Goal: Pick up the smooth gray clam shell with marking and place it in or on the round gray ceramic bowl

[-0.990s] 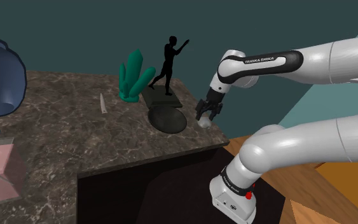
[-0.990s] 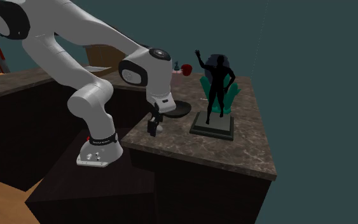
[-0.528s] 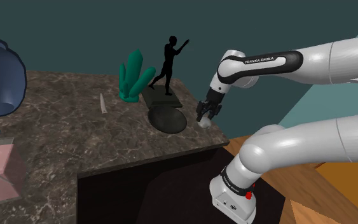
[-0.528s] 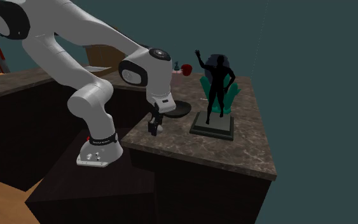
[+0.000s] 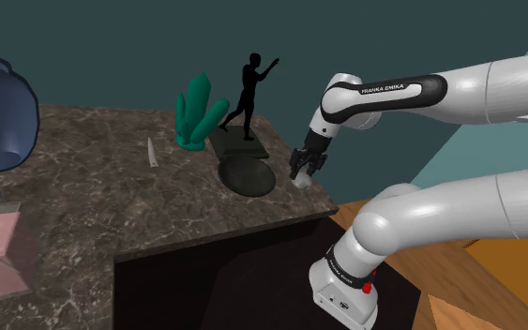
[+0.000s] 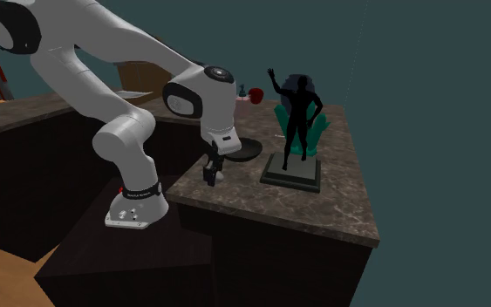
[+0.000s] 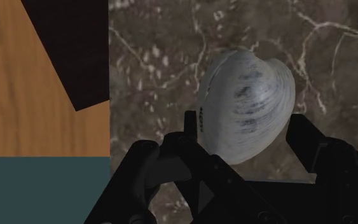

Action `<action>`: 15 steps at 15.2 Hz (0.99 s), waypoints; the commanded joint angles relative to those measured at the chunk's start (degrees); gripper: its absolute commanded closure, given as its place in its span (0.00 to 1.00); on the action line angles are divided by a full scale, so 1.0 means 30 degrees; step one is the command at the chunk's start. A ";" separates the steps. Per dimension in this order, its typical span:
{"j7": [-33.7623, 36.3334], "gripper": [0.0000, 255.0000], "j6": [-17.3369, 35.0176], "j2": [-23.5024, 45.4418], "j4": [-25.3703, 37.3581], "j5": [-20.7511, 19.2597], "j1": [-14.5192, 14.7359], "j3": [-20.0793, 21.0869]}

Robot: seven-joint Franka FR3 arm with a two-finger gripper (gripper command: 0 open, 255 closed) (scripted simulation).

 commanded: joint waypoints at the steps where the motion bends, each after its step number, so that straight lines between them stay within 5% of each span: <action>1: 0.0059 1.00 -0.0326 -0.0157 0.0126 -0.0003 -0.0013 0.0052; 12: 0.0541 1.00 -0.3147 -0.1442 0.1725 0.0060 -0.0076 0.0478; 13: 0.0541 0.00 -0.3147 -0.1442 0.1725 0.0060 -0.0076 0.0478; 15: 0.3082 0.00 -0.3726 0.2305 0.3151 0.1263 -0.0627 -0.0031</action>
